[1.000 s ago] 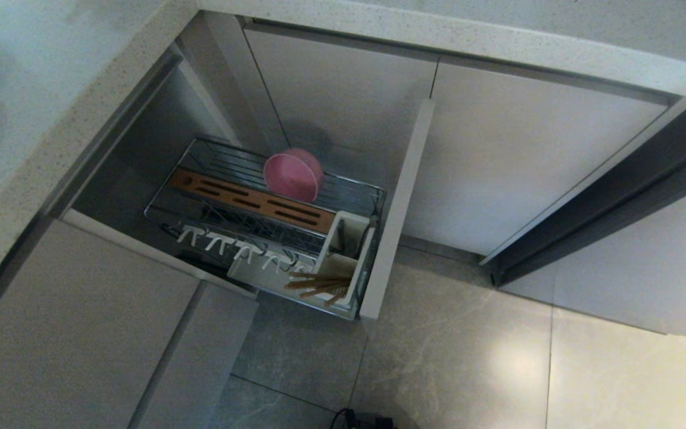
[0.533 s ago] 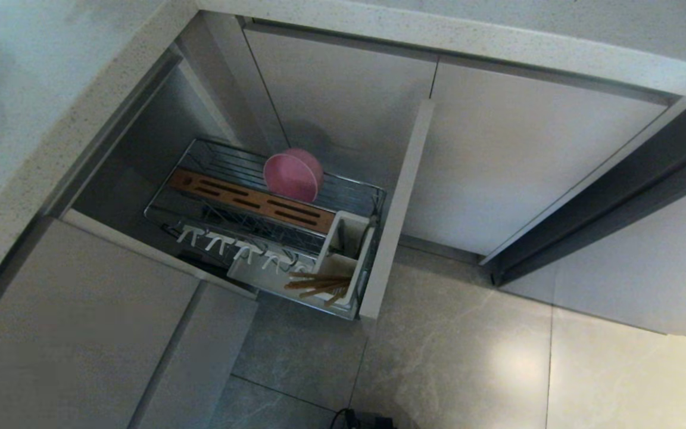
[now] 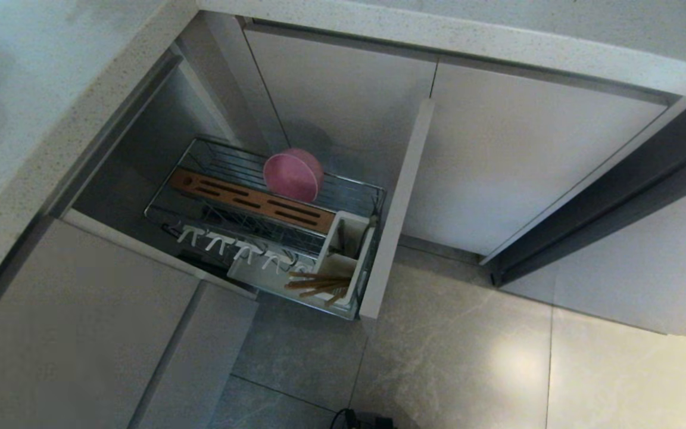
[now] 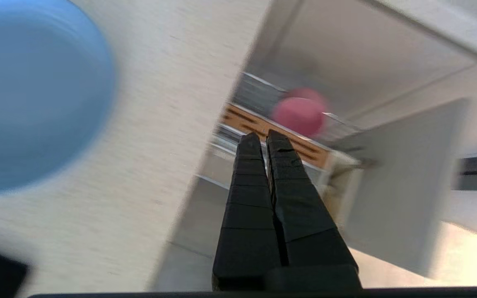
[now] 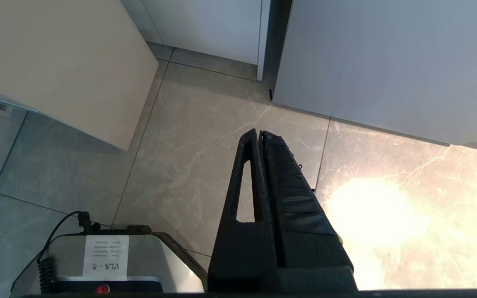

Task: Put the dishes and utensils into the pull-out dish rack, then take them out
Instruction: Take the bowl out of the cupboard

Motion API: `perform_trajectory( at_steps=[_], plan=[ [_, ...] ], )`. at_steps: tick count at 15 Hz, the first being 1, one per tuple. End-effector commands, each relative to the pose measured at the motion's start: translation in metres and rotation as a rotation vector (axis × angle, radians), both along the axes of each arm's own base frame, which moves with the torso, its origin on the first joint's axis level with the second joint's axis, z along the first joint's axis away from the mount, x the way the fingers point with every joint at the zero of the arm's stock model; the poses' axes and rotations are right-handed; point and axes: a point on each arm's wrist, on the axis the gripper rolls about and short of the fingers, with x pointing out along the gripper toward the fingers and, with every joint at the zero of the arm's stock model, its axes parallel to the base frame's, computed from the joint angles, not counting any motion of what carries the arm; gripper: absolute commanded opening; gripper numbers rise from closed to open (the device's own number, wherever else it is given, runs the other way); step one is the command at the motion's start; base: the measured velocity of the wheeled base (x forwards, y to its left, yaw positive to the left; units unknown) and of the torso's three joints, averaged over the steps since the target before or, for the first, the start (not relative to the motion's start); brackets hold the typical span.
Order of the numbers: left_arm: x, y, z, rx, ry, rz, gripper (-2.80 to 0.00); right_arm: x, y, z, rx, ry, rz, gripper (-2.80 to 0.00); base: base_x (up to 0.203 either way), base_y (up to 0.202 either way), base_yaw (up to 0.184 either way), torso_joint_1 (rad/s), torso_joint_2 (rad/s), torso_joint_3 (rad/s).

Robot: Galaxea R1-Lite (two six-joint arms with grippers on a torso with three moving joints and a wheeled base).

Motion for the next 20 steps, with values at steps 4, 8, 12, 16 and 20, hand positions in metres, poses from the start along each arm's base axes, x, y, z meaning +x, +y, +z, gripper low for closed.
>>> perform_trajectory(
  at_steps=[4, 8, 12, 16, 20],
  plan=[
    [0.011, -0.005, -0.018, -0.142, 0.119, -0.206, -2.80, 0.000, 0.000, 0.000, 0.000, -0.001, 0.000, -2.80, 0.000, 0.000, 0.000, 0.000, 0.00, 0.000],
    [0.042, -0.005, -0.028, -0.242, 0.250, -0.240, -2.80, 0.000, 0.000, 0.000, 0.000, -0.001, 0.000, -2.80, 0.000, 0.000, 0.000, 0.000, 0.00, 0.000],
    [0.073, -0.006, -0.033, -0.402, 0.346, -0.207, -2.80, 0.000, 0.000, 0.000, 0.000, -0.001, 0.000, -2.80, 0.000, 0.000, 0.000, 0.000, 0.00, 0.000],
    [0.110, -0.019, -0.041, -0.526, 0.440, -0.189, -2.80, 0.000, 0.000, 0.000, 0.000, -0.001, 0.000, -2.80, 0.000, 0.000, 0.000, 0.000, 0.00, 0.000],
    [0.148, -0.039, -0.054, -0.518, 0.517, -0.179, -2.80, 0.000, 0.000, 0.000, 0.000, -0.001, 0.000, -2.80, 0.000, 0.000, 0.000, 0.000, 0.00, 0.000]
  ],
)
